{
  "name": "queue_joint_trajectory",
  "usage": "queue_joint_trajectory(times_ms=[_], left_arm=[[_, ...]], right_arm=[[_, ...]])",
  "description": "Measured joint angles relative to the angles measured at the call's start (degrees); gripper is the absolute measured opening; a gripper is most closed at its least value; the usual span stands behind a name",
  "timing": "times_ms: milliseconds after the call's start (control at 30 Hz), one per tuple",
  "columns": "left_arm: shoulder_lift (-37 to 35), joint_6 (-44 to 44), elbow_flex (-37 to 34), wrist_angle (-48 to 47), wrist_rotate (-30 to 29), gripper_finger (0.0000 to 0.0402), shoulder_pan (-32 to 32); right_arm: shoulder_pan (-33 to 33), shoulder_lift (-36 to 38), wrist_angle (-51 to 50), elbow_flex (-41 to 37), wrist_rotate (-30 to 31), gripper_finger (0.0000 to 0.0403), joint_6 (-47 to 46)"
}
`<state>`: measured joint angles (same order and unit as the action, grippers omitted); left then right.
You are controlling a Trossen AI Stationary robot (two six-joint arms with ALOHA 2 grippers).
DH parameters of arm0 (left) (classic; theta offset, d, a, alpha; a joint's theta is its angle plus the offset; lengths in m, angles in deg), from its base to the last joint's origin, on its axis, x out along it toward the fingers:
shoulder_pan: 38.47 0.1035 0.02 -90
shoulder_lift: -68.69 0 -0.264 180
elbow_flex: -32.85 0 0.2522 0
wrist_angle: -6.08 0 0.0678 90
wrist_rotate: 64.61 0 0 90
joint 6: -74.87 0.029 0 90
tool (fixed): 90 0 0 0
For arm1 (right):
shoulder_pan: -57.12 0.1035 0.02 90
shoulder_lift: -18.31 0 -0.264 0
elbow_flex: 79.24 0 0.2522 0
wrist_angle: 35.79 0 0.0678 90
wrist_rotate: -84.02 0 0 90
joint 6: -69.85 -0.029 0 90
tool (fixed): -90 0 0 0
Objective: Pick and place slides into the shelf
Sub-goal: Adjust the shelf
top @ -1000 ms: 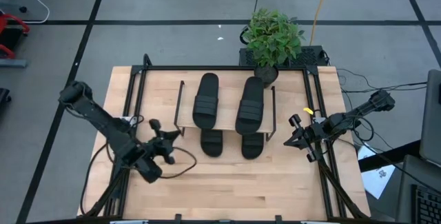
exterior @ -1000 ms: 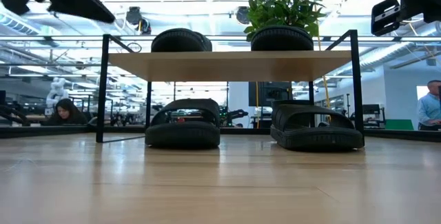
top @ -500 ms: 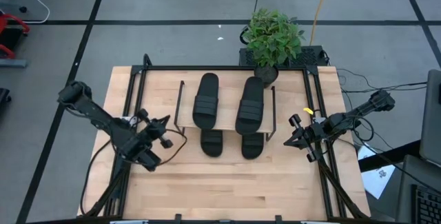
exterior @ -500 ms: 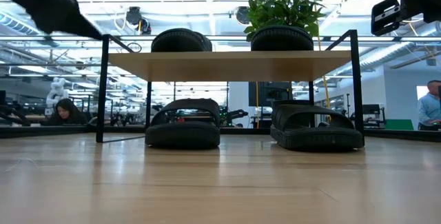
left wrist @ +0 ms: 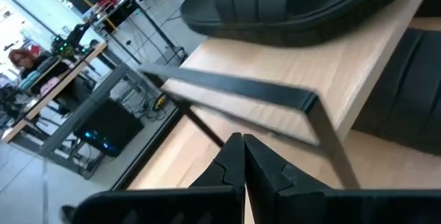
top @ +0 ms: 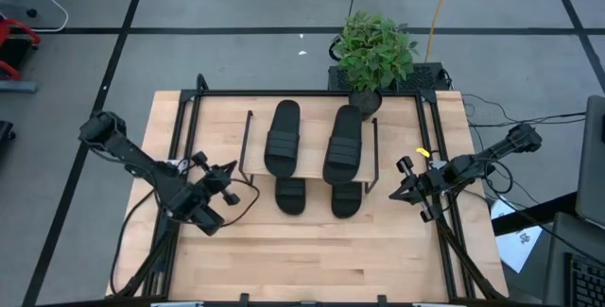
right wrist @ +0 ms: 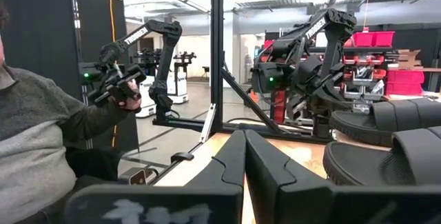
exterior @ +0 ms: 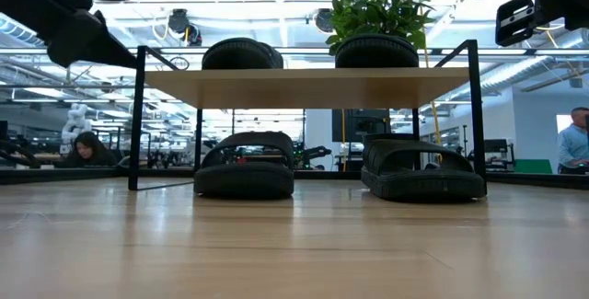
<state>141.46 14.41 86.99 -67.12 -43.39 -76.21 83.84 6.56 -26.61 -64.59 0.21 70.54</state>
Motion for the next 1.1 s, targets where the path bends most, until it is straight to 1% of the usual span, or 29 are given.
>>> queue_joint_trajectory(times_ms=[100, 300, 400, 567, 667, 867, 1100], left_arm=[[0.00, 5.61, 0.00, 3.88, 0.57, 0.0000, 1.28], [0.00, 9.05, 0.00, 4.45, 1.07, 0.0000, 3.51], [-0.53, 13.36, -0.02, 7.36, 1.49, 0.0000, 4.65], [-2.02, 24.08, -0.04, 15.30, 5.68, 0.0000, 5.74], [-2.34, 28.56, -0.04, 19.70, 7.51, 0.0000, 5.73], [-2.36, 32.45, -0.04, 24.67, 9.74, 0.0000, 5.73], [-2.38, 32.94, -0.02, 25.60, 10.60, 0.0000, 4.65]], right_arm=[[0.00, 0.00, 0.00, 0.00, 0.00, 0.0000, -0.02], [0.00, 0.00, 0.36, 0.00, 0.00, 0.0000, -0.09], [0.00, 0.00, 0.35, 0.00, 0.00, 0.0000, 0.03], [0.00, 0.00, 0.36, 0.00, 0.00, 0.0000, 0.07], [0.00, -0.02, 0.33, 0.00, 0.00, 0.0000, 0.09], [0.00, -0.02, 0.29, 0.00, -0.05, 0.0000, 0.05], [0.00, -0.02, 0.16, 0.00, -0.11, 0.0000, 0.03]])
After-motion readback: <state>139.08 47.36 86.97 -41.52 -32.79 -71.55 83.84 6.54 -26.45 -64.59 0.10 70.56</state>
